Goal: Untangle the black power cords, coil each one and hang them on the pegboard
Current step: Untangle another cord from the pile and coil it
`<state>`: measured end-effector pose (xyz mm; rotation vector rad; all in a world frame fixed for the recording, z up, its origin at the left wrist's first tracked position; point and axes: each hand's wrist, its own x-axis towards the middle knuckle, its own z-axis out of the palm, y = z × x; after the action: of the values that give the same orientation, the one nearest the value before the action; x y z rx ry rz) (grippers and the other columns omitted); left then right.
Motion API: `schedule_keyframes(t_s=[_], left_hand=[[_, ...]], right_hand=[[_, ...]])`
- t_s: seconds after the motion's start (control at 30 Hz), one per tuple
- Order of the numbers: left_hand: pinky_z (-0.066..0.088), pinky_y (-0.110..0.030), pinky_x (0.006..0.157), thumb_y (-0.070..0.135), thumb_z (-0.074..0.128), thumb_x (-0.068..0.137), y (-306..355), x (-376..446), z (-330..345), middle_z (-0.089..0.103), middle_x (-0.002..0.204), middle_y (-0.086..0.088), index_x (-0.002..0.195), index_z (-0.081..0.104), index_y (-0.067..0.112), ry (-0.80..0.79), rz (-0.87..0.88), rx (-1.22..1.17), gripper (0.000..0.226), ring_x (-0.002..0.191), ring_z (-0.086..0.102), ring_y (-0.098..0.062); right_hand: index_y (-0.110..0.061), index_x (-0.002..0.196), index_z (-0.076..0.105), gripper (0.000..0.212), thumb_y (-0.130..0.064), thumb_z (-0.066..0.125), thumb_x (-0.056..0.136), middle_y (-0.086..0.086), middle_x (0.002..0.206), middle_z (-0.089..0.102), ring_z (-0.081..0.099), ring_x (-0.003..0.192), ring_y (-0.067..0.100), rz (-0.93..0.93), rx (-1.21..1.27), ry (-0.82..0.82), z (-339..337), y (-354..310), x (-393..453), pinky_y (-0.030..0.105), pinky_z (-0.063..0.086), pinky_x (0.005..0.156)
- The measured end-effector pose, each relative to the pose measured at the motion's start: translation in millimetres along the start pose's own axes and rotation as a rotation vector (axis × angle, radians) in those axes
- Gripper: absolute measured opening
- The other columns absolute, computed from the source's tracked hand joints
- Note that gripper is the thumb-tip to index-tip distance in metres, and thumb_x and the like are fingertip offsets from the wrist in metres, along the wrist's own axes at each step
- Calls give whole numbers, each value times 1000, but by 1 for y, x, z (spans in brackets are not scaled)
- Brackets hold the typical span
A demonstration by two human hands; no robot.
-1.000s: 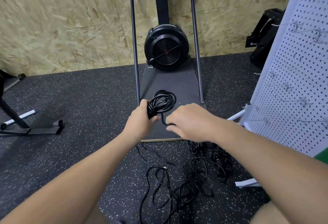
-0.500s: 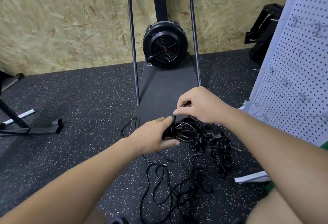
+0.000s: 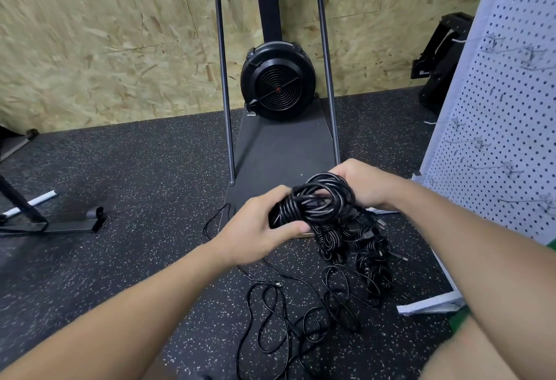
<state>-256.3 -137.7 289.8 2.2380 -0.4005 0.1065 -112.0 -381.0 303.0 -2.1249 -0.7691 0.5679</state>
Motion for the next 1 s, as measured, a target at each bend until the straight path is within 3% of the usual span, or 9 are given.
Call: schedule_keyframes(t_s=[0.1, 0.2, 0.33, 0.47, 0.6, 0.73, 0.8, 0.9, 1.0], left_hand=[[57, -40, 81, 45, 82, 98, -8, 5, 1, 74, 99, 9, 124, 65, 31, 118, -88, -8, 35, 86, 68, -16], [58, -42, 81, 49, 80, 99, -15, 11, 3, 75, 97, 8, 119, 64, 33, 236, -134, -31, 30, 84, 70, -16], [56, -34, 91, 45, 76, 101, -16, 23, 2, 76, 111, 16, 129, 62, 34, 375, -177, -65, 33, 103, 71, -7], [52, -22, 91, 44, 76, 101, -24, 31, -4, 73, 114, 26, 132, 58, 42, 401, -263, -53, 36, 107, 68, 3], [59, -41, 90, 46, 80, 95, -36, 29, -4, 76, 106, 17, 124, 56, 42, 403, -353, -78, 39, 97, 72, -8], [64, -56, 82, 50, 84, 87, -36, 28, 1, 77, 96, 8, 114, 48, 38, 333, -421, -115, 46, 86, 76, -23], [62, -52, 89, 50, 84, 83, -32, 29, 3, 76, 101, 7, 115, 49, 34, 322, -439, -125, 50, 92, 76, -18], [60, -45, 90, 42, 81, 79, -20, 33, 2, 74, 100, 7, 115, 57, 31, 337, -440, -136, 46, 94, 72, -16], [62, -46, 82, 33, 77, 72, -16, 34, -4, 76, 92, 5, 112, 60, 28, 332, -441, -169, 44, 82, 73, -18]], right_hand=[[-4, 108, 71, 22, 9, 53, 103, 27, 88, 74, 68, 72, 27, 5, 168, -40, 9, -5, -1, 42, 61, 67], [2, 128, 60, 19, -1, 62, 109, 24, 95, 70, 71, 82, 30, 41, 491, -142, 20, -8, 1, 42, 65, 79], [2, 131, 63, 22, -2, 62, 109, 20, 99, 69, 73, 85, 28, 7, 724, -61, 25, -14, 5, 41, 64, 83], [13, 124, 69, 30, 10, 45, 107, 33, 112, 72, 76, 104, 41, -58, 763, -11, 28, -19, 5, 48, 64, 96], [-1, 124, 76, 30, 10, 60, 101, 27, 104, 76, 77, 93, 36, -144, 537, -10, 35, -30, 1, 39, 63, 89], [-21, 98, 79, 13, -30, 74, 105, 2, 81, 68, 62, 70, 16, -333, -123, 211, 39, -39, 5, 45, 55, 72], [-21, 88, 75, 24, -38, 72, 105, -9, 99, 60, 55, 93, 14, -466, -344, 348, 40, -43, 7, 49, 50, 84], [-19, 92, 80, 24, -38, 74, 104, -10, 153, 50, 41, 142, 20, -631, -502, 453, 31, -53, 4, 49, 40, 113], [-17, 93, 81, 21, -34, 75, 104, -15, 154, 55, 44, 139, 19, -688, -593, 417, 30, -57, 7, 47, 37, 113]])
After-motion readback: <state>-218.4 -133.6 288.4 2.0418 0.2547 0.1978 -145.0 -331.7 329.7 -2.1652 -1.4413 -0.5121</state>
